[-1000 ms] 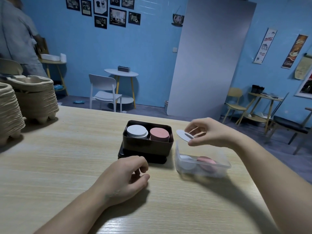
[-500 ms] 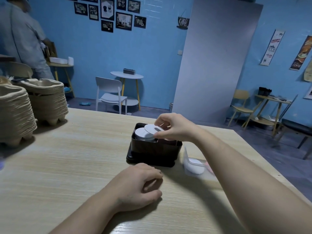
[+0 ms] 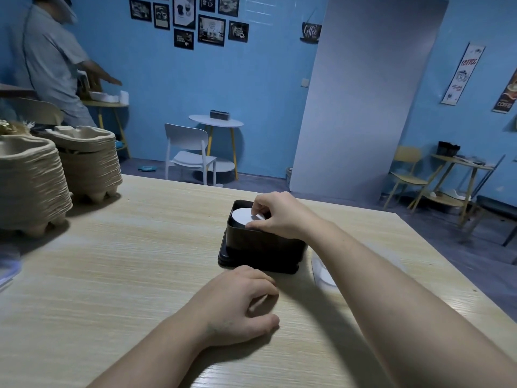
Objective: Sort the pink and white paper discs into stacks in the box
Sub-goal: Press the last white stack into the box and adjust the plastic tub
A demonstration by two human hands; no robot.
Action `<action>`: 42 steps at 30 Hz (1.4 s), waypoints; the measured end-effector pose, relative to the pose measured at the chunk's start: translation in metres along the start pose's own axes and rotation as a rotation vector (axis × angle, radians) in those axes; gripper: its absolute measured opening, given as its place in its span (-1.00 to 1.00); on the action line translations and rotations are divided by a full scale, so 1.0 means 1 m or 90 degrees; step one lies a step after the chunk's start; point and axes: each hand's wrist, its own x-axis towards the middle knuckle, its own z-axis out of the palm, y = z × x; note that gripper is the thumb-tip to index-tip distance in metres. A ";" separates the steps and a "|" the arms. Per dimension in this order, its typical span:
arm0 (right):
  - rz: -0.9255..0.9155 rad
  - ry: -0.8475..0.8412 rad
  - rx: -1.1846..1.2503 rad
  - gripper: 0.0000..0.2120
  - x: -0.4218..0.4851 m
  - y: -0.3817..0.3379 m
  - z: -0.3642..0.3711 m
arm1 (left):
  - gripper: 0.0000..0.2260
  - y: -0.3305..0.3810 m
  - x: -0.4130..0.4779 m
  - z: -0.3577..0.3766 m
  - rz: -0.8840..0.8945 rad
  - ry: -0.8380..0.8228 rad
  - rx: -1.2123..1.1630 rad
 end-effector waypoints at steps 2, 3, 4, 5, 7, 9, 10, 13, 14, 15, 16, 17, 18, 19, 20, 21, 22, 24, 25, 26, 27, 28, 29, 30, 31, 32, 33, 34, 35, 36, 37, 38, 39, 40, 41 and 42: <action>-0.007 -0.003 -0.005 -0.69 -0.001 0.000 0.001 | -0.50 0.000 0.000 -0.001 0.001 -0.003 0.001; -0.010 -0.002 -0.003 -0.69 -0.002 0.000 0.000 | -0.49 0.000 0.000 -0.001 0.000 -0.005 0.002; -0.013 0.000 0.003 -0.69 -0.004 0.000 -0.001 | -0.49 0.001 -0.001 -0.001 0.000 -0.006 0.002; -0.012 0.006 0.012 -0.70 -0.005 0.000 -0.003 | -0.49 0.001 -0.001 -0.001 0.000 -0.005 0.000; -0.007 0.032 0.043 -0.75 -0.010 0.001 -0.011 | -0.48 0.001 -0.001 -0.001 -0.003 -0.008 0.001; 0.002 0.061 0.076 -0.79 -0.019 0.005 -0.024 | -0.49 0.001 -0.001 -0.001 -0.003 -0.010 0.008; 0.005 0.069 0.087 -0.81 -0.025 0.009 -0.032 | -0.50 0.001 -0.001 -0.001 -0.003 -0.011 0.011; 0.018 0.060 0.064 -0.82 -0.053 0.028 -0.055 | -0.52 0.002 -0.001 -0.002 -0.003 -0.015 0.016; 0.027 0.038 0.033 -0.83 -0.064 0.037 -0.060 | -0.52 0.002 -0.001 -0.002 -0.004 -0.015 0.015; 0.041 0.001 -0.001 -0.83 -0.075 0.047 -0.063 | -0.52 0.002 -0.001 -0.002 -0.005 -0.015 0.015; 0.061 -0.051 -0.034 -0.85 -0.086 0.056 -0.065 | -0.52 0.002 0.000 -0.002 -0.006 -0.015 0.017; 0.082 -0.107 -0.066 -0.86 -0.095 0.066 -0.065 | -0.52 0.002 0.000 -0.002 -0.007 -0.017 0.020; 0.100 -0.156 -0.093 -0.86 -0.102 0.074 -0.063 | -0.53 0.003 0.000 -0.002 -0.009 -0.019 0.022; 0.117 -0.192 -0.111 -0.85 -0.106 0.082 -0.059 | -0.53 0.003 0.000 -0.002 -0.009 -0.022 0.025; 0.126 -0.214 -0.118 -0.84 -0.108 0.088 -0.055 | -0.53 0.003 0.000 -0.002 -0.008 -0.023 0.027; 0.125 -0.231 -0.117 -0.81 -0.109 0.092 -0.052 | -0.53 0.004 0.000 -0.002 -0.008 -0.023 0.029; 0.115 -0.246 -0.112 -0.78 -0.109 0.094 -0.048 | -0.53 0.004 -0.001 -0.003 -0.008 -0.023 0.030; 0.086 -0.269 -0.115 -0.74 -0.106 0.096 -0.043 | -0.52 0.005 -0.002 -0.003 -0.009 -0.026 0.037; 0.075 -0.279 -0.124 -0.75 -0.105 0.096 -0.042 | -0.52 0.005 -0.002 -0.003 -0.009 -0.027 0.040; 0.068 -0.290 -0.133 -0.74 -0.104 0.096 -0.042 | -0.52 0.005 -0.002 -0.002 -0.008 -0.026 0.041; 0.069 -0.301 -0.140 -0.72 -0.103 0.097 -0.042 | -0.51 0.005 -0.002 -0.002 -0.008 -0.026 0.041; 0.067 -0.310 -0.147 -0.69 -0.103 0.096 -0.043 | -0.50 0.004 -0.002 -0.002 -0.008 -0.027 0.040; 0.062 -0.317 -0.156 -0.65 -0.102 0.096 -0.043 | -0.50 0.004 -0.001 -0.002 -0.009 -0.027 0.038; 0.053 -0.318 -0.166 -0.63 -0.102 0.095 -0.043 | -0.50 0.003 -0.001 -0.002 -0.009 -0.027 0.037; 0.046 -0.318 -0.169 -0.63 -0.101 0.095 -0.043 | -0.50 0.003 -0.001 -0.002 -0.008 -0.028 0.036; 0.042 -0.319 -0.168 -0.63 -0.101 0.096 -0.042 | -0.50 0.002 -0.001 -0.002 -0.007 -0.029 0.036; 0.039 -0.317 -0.160 -0.64 -0.102 0.096 -0.042 | -0.50 0.002 -0.001 -0.002 -0.006 -0.029 0.035; 0.037 -0.311 -0.149 -0.65 -0.102 0.097 -0.042 | -0.49 0.002 -0.001 -0.002 -0.007 -0.029 0.035; 0.038 -0.301 -0.133 -0.65 -0.103 0.099 -0.042 | -0.49 0.002 -0.001 -0.001 -0.008 -0.030 0.035; 0.042 -0.292 -0.115 -0.66 -0.103 0.101 -0.042 | -0.49 0.001 -0.001 -0.001 -0.009 -0.032 0.036; 0.048 -0.285 -0.094 -0.67 -0.103 0.104 -0.041 | -0.49 0.001 -0.001 -0.001 -0.010 -0.033 0.038; 0.058 -0.281 -0.073 -0.68 -0.102 0.106 -0.042 | -0.48 0.001 -0.001 -0.001 -0.011 -0.034 0.039; 0.069 -0.280 -0.050 -0.69 -0.102 0.107 -0.042 | -0.48 0.001 -0.001 -0.001 -0.012 -0.034 0.039; 0.078 -0.280 -0.030 -0.68 -0.101 0.110 -0.042 | -0.48 0.001 -0.001 -0.001 -0.012 -0.035 0.038; 0.083 -0.278 -0.011 -0.67 -0.100 0.111 -0.043 | -0.48 0.001 -0.001 -0.001 -0.013 -0.035 0.036; 0.088 -0.274 0.003 -0.66 -0.100 0.111 -0.045 | -0.48 0.000 -0.001 -0.001 -0.013 -0.035 0.035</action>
